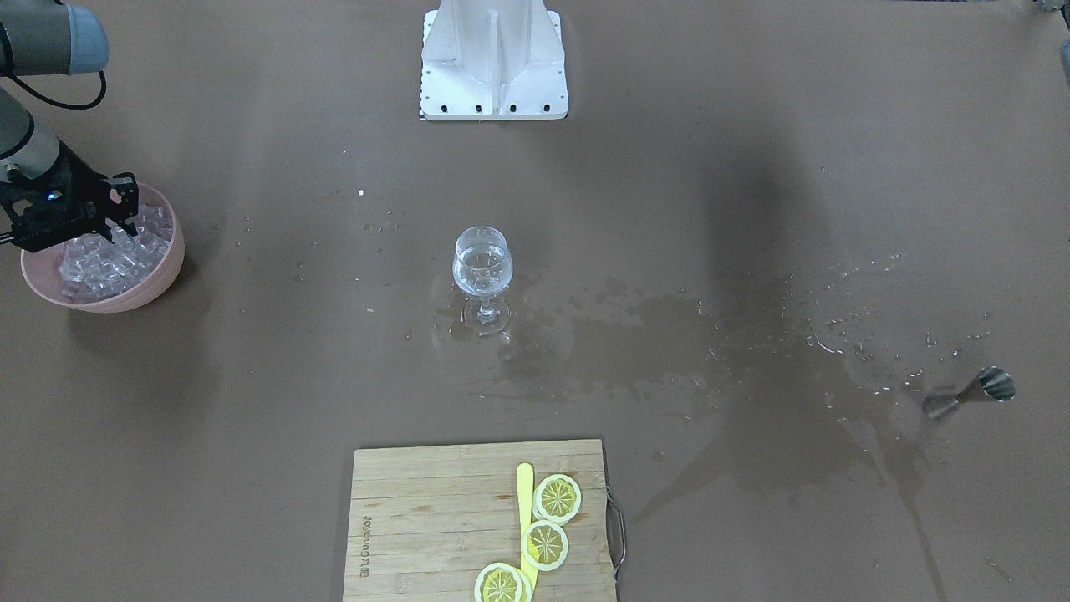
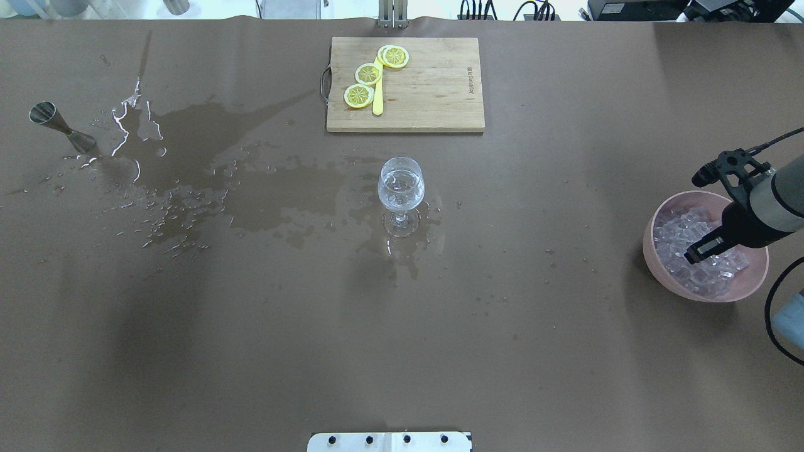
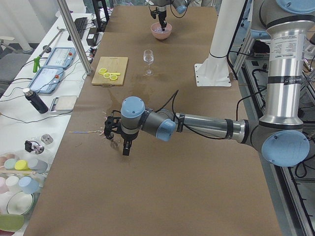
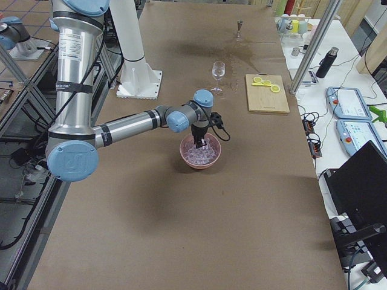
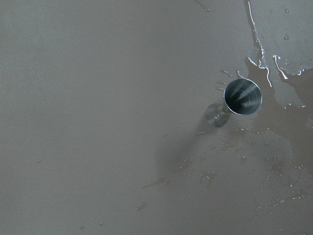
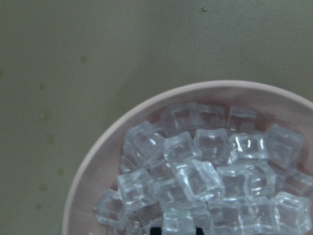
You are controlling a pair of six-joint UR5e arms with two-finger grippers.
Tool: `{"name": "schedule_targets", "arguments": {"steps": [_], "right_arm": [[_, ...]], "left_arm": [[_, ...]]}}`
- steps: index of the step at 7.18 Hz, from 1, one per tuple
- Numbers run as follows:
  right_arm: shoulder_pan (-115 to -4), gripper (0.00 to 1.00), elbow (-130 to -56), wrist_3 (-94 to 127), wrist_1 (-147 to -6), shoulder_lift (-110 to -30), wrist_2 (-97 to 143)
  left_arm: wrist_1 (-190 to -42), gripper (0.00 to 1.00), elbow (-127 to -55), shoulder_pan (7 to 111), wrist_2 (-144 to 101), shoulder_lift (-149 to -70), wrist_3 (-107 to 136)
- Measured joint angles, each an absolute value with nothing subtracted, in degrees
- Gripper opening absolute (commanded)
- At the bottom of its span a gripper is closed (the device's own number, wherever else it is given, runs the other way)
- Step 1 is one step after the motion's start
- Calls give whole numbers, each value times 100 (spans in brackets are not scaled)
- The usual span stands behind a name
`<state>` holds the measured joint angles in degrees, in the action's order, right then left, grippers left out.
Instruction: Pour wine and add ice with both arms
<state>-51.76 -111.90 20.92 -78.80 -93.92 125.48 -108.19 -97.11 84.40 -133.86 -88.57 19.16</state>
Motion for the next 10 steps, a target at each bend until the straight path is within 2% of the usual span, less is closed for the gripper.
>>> {"name": "schedule_targets", "arguments": {"steps": [1, 3, 5, 8, 10], "right_arm": [[-5177, 0, -11287, 2216, -8255, -8940, 12592], [-4990, 0, -11344, 2964, -9396, -7456, 12669], [-4600, 0, -11298, 4115, -9793, -6382, 12643], [-4151, 0, -10603, 5801, -9831, -4831, 12488], [-4035, 0, -10194, 6085, -9806, -4315, 12372]], "left_arm": [[-10819, 99, -9704, 8443, -13387, -8851, 1916], [-10819, 99, -9679, 8435, -13393, -8840, 1908], [-10821, 99, -9647, 8437, -13405, -8820, 1886], [-10834, 99, -9641, 8436, -13434, -8767, 1882], [-10829, 99, -9634, 8431, -13436, -8763, 1905]]}}
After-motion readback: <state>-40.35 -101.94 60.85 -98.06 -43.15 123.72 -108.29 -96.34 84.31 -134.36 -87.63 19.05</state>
